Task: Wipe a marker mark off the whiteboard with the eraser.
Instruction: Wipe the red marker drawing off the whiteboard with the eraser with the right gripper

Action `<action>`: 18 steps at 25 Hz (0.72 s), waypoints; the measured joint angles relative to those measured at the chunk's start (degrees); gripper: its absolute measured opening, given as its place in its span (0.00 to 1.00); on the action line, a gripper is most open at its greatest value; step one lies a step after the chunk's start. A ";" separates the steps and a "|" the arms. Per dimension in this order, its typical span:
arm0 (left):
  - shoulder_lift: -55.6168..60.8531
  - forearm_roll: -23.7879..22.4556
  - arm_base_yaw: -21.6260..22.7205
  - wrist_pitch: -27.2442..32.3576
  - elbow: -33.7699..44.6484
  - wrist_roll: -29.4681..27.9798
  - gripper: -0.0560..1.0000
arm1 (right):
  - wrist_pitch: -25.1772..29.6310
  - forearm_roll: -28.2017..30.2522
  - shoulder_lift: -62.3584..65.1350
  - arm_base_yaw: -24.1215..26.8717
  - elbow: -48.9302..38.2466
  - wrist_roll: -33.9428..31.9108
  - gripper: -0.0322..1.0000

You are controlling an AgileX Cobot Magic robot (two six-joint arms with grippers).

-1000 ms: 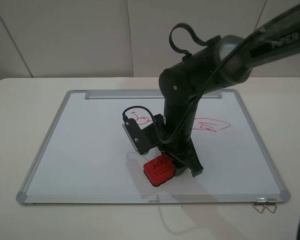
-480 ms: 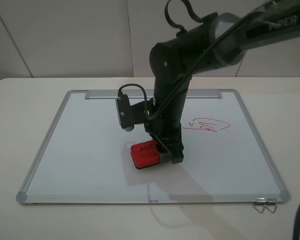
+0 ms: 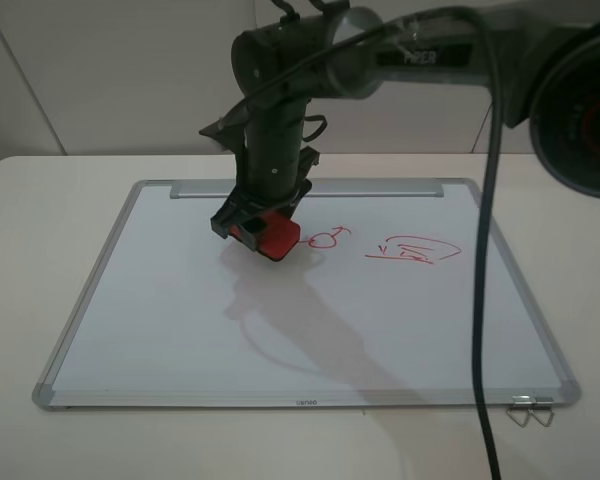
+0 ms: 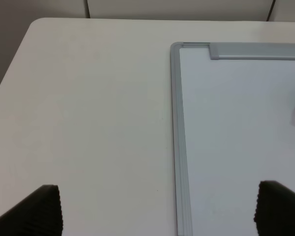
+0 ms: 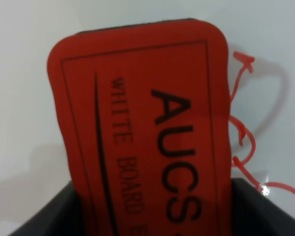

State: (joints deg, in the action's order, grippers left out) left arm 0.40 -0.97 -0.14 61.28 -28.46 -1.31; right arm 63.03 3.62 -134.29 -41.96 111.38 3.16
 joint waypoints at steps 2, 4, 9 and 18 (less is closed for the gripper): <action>0.00 0.00 0.00 0.00 0.00 0.00 0.79 | 2.41 0.07 -3.30 0.00 5.78 -5.83 0.52; 0.00 0.00 0.00 0.00 0.00 0.00 0.79 | 4.89 1.02 -6.34 0.00 10.33 -11.05 0.52; 0.00 0.00 0.00 0.00 0.00 0.00 0.79 | 6.55 3.50 -10.37 0.00 15.59 -15.78 0.52; 0.00 0.00 0.00 0.00 0.00 0.00 0.79 | 7.11 3.44 -13.13 0.38 15.97 -16.06 0.52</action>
State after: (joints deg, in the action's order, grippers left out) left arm 0.40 -0.97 -0.14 61.28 -28.46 -1.31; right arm 70.14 7.06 -147.42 -41.58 127.35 -12.90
